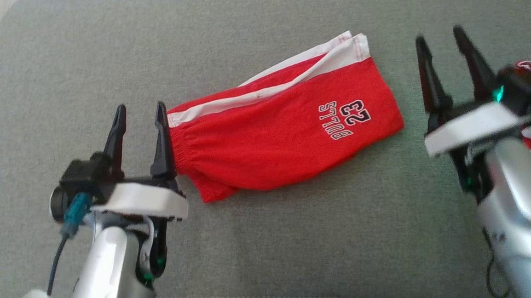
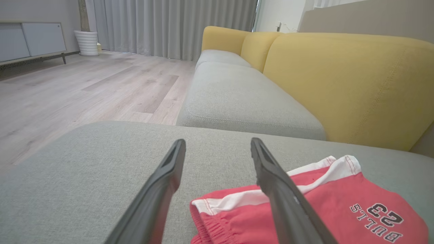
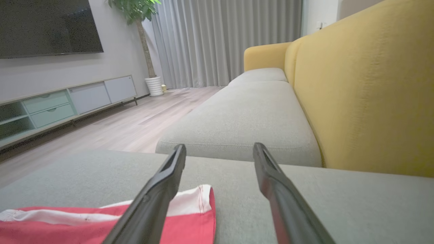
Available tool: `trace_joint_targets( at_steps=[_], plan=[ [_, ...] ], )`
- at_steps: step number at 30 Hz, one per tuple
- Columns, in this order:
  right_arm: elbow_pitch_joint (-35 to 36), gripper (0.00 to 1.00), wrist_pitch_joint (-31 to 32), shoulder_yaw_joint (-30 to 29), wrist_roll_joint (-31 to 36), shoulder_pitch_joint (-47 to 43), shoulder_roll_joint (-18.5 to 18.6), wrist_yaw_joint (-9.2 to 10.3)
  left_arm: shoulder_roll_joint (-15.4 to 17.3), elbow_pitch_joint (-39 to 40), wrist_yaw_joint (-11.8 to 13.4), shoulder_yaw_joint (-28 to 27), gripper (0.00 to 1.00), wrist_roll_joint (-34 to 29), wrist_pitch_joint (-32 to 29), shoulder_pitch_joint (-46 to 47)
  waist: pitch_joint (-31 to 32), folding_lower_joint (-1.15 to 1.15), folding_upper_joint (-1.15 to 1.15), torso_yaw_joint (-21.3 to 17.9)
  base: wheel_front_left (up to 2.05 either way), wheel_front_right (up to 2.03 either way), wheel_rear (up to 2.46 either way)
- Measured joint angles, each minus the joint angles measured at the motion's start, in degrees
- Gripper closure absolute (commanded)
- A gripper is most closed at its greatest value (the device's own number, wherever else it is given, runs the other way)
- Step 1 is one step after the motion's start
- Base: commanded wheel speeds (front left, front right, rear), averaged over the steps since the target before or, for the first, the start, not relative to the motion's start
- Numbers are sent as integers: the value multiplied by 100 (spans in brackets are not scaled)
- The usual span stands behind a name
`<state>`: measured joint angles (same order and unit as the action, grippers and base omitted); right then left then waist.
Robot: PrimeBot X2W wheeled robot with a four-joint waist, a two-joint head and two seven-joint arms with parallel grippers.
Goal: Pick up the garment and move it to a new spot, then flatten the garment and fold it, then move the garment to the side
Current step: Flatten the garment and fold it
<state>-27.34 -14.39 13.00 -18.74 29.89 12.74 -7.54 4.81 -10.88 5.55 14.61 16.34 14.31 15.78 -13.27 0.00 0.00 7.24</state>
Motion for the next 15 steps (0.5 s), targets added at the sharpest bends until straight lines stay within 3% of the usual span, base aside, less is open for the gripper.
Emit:
trace_joint_targets(
  at_steps=[7,15],
  plan=[
    [982,0,342,-661,665,-1225,-430,0,191,-23,-2,123,0,-266,0,-311,176,0,0,-161,0,0,0],
    [1660,0,810,-925,907,-2021,-689,0,245,-238,-1,168,0,-315,0,-501,263,0,0,-239,0,0,0]
  ],
)
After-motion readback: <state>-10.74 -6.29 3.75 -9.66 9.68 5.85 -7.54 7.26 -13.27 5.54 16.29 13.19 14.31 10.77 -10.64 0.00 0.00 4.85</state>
